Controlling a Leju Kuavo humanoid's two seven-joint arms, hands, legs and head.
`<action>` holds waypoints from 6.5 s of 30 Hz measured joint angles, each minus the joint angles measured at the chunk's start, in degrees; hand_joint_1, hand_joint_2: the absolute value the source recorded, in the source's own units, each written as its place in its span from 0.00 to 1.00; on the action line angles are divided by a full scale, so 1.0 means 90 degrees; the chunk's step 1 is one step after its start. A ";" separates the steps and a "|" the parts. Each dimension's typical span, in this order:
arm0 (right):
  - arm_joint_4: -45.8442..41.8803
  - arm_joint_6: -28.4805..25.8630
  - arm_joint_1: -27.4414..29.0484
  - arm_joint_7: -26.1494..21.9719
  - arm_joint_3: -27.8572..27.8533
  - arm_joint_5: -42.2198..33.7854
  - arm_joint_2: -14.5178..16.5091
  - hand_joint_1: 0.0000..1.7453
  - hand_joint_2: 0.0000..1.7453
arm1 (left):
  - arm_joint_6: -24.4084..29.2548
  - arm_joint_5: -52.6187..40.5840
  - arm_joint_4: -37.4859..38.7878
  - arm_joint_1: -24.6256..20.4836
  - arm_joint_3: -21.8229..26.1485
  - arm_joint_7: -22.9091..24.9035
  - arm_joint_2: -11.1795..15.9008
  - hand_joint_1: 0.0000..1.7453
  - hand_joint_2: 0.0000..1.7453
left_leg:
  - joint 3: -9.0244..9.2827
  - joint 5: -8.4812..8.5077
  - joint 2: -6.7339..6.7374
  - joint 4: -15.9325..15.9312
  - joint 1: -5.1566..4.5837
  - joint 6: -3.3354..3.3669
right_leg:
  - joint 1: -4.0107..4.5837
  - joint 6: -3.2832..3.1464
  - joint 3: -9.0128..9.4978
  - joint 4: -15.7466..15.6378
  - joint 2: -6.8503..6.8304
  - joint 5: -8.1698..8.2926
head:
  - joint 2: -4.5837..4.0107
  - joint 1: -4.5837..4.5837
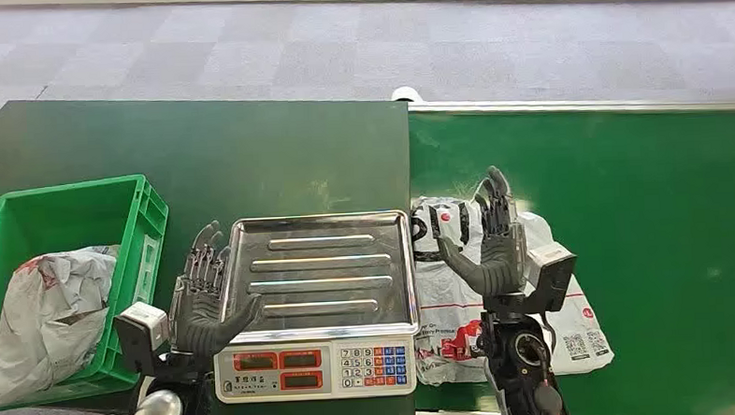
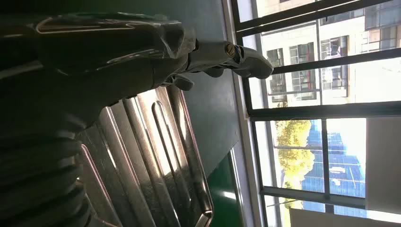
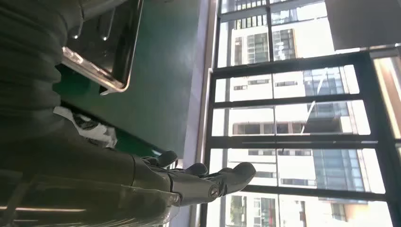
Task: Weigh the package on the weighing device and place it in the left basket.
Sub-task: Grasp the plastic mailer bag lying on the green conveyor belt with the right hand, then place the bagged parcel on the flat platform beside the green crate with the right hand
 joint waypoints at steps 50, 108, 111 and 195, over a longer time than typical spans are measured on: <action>0.2075 -0.1190 -0.0069 0.3785 -0.1503 0.5511 -0.0064 0.00 1.00 | -0.0157 -0.0267 0.0125 -0.0284 -0.0094 0.0589 -0.0146 0.00 1.00 | 0.0001 0.0000 -0.0002 0.0000 0.0004 -0.0001 | 0.0003 0.0000 -0.0002 0.0000 0.0001 0.0000 | 0.0000 -0.0001; -0.2040 0.2334 0.0821 -0.1177 -0.2047 -0.1485 0.0443 1.00 1.00 | -0.0251 0.0628 0.0016 -0.0358 0.0045 -0.0400 -0.0183 0.00 1.00 | -0.0008 0.0005 0.0056 -0.0001 0.0006 -0.0006 | 0.0006 -0.0013 -0.0032 0.0001 0.0054 0.0030 | 0.0000 -0.0002; -0.2178 0.2314 0.0837 -0.1177 -0.2064 -0.1440 0.0475 1.00 1.00 | -0.0248 0.0661 -0.0012 -0.0353 0.0070 -0.0424 -0.0201 0.00 1.00 | -0.0008 0.0005 0.0056 -0.0001 0.0006 -0.0006 | 0.0006 -0.0013 -0.0031 0.0001 0.0054 0.0030 | 0.0000 -0.0002; 0.0515 0.1056 0.0094 -0.1180 0.1635 0.0384 -0.0070 0.00 1.00 | 0.2305 0.1236 -0.0936 0.0126 0.0644 -0.1396 -0.0424 0.00 1.00 | -0.0019 0.0010 0.0041 -0.0003 0.0009 -0.0009 | 0.0008 -0.0013 -0.0038 0.0002 0.0041 0.0026 | 0.0000 -0.0001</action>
